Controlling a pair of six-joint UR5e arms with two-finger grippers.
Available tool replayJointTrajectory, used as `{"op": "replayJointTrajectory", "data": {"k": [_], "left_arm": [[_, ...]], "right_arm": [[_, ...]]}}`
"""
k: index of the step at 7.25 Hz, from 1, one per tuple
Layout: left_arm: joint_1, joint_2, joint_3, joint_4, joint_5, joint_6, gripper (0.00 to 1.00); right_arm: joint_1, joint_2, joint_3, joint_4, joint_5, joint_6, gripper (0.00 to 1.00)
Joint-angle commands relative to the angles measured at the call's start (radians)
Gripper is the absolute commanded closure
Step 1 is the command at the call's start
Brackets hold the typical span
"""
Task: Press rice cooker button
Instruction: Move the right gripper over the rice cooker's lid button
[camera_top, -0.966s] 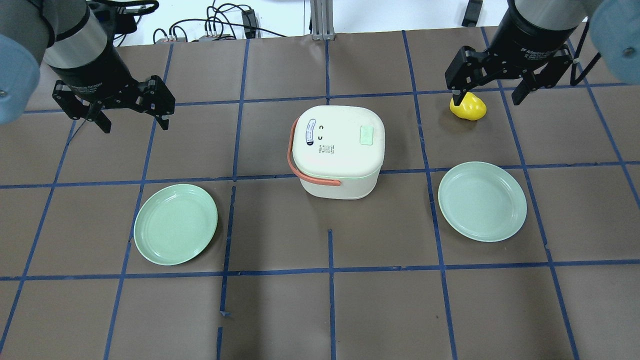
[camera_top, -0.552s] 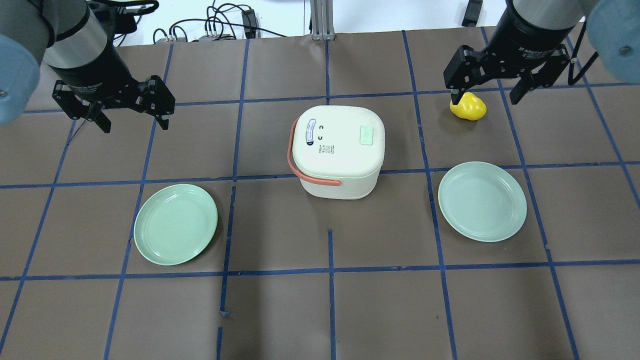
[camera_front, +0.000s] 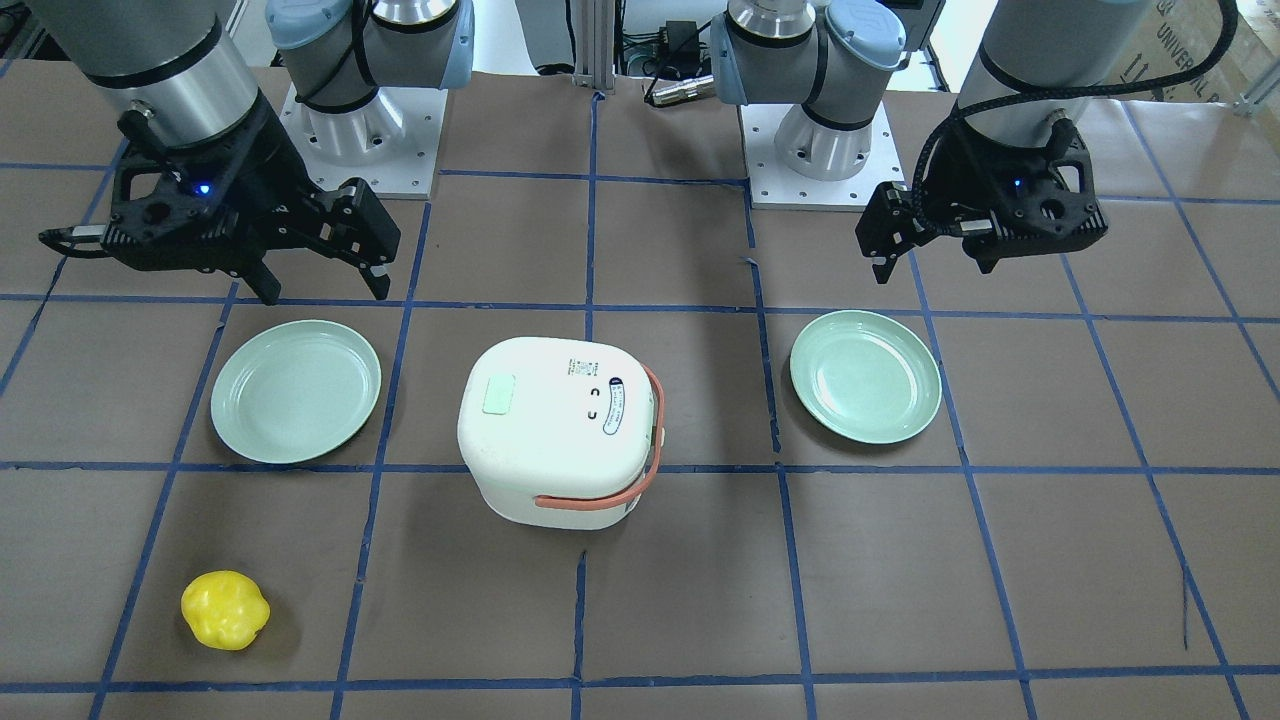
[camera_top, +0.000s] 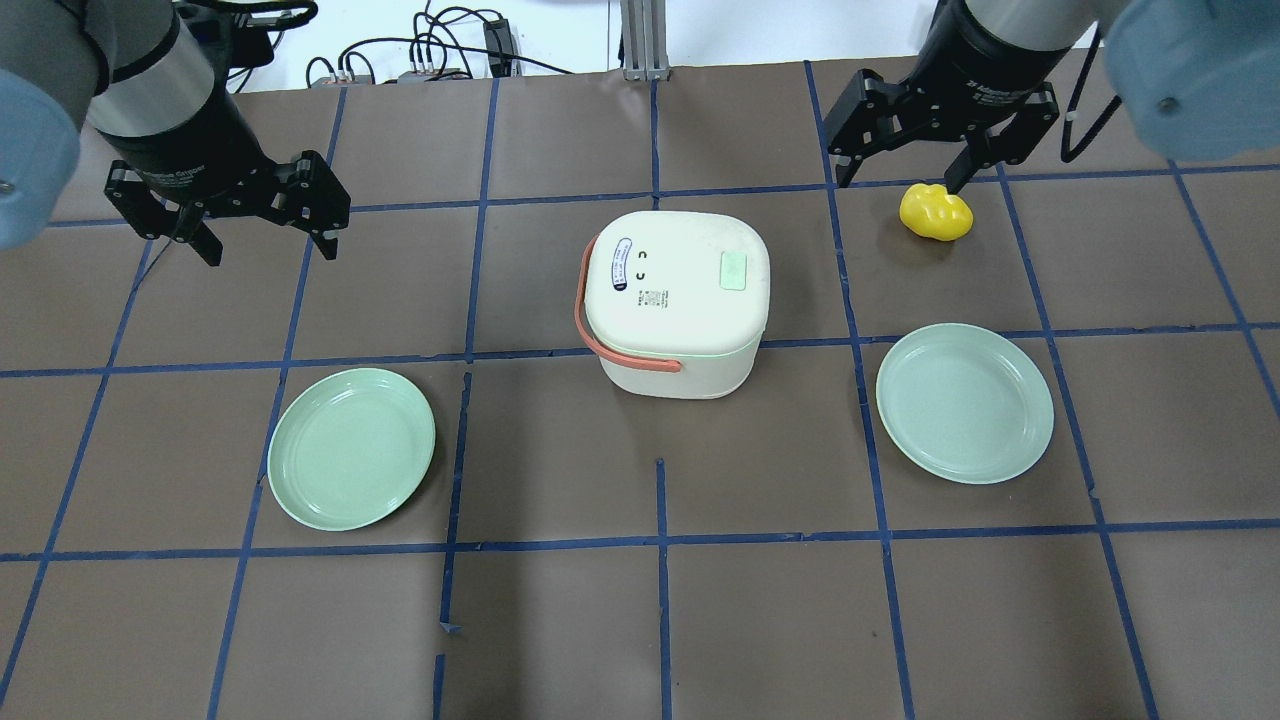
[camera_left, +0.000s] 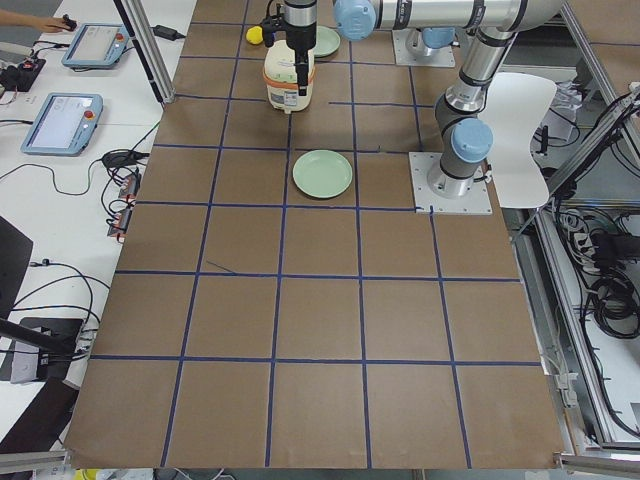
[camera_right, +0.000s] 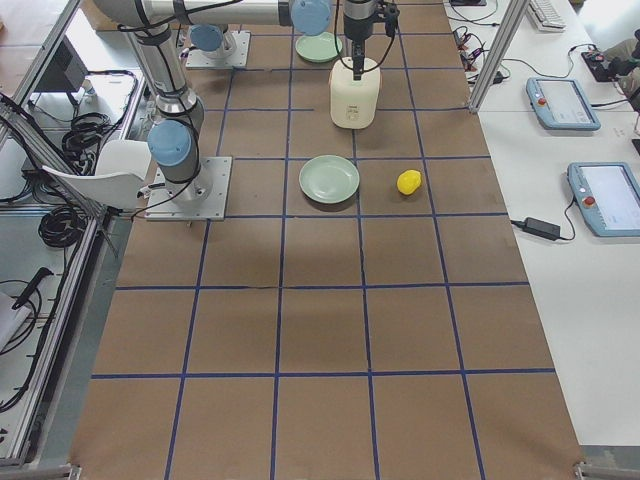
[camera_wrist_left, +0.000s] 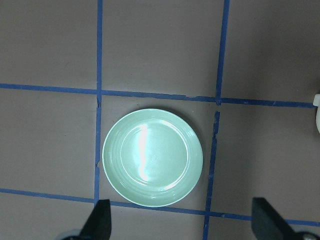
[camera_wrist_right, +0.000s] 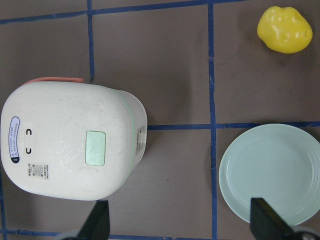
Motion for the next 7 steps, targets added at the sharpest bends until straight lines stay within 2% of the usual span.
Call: {"op": "replayJointTrajectory", "data": {"k": [1,2,3,4,5,7], "left_arm": [[0.0,0.0,0.0,-0.001,0.0,0.0,0.0],[0.0,0.0,0.0,0.0,0.0,0.0,0.0],[0.0,0.0,0.0,-0.001,0.0,0.0,0.0],[0.0,0.0,0.0,-0.001,0.0,0.0,0.0],[0.0,0.0,0.0,0.0,0.0,0.0,0.0],[0.0,0.0,0.0,-0.001,0.0,0.0,0.0]], "right_arm": [[0.088,0.047,-0.004,-0.041,-0.039,0.097,0.01],[0.128,0.082,-0.002,-0.125,-0.062,0.127,0.18],[0.156,0.114,-0.004,-0.138,-0.053,0.176,0.47],[0.161,0.133,-0.002,-0.143,-0.052,0.177,0.67],[0.161,0.143,-0.002,-0.143,-0.052,0.175,0.8],[0.162,0.166,-0.002,-0.146,-0.048,0.175,0.88]]}}
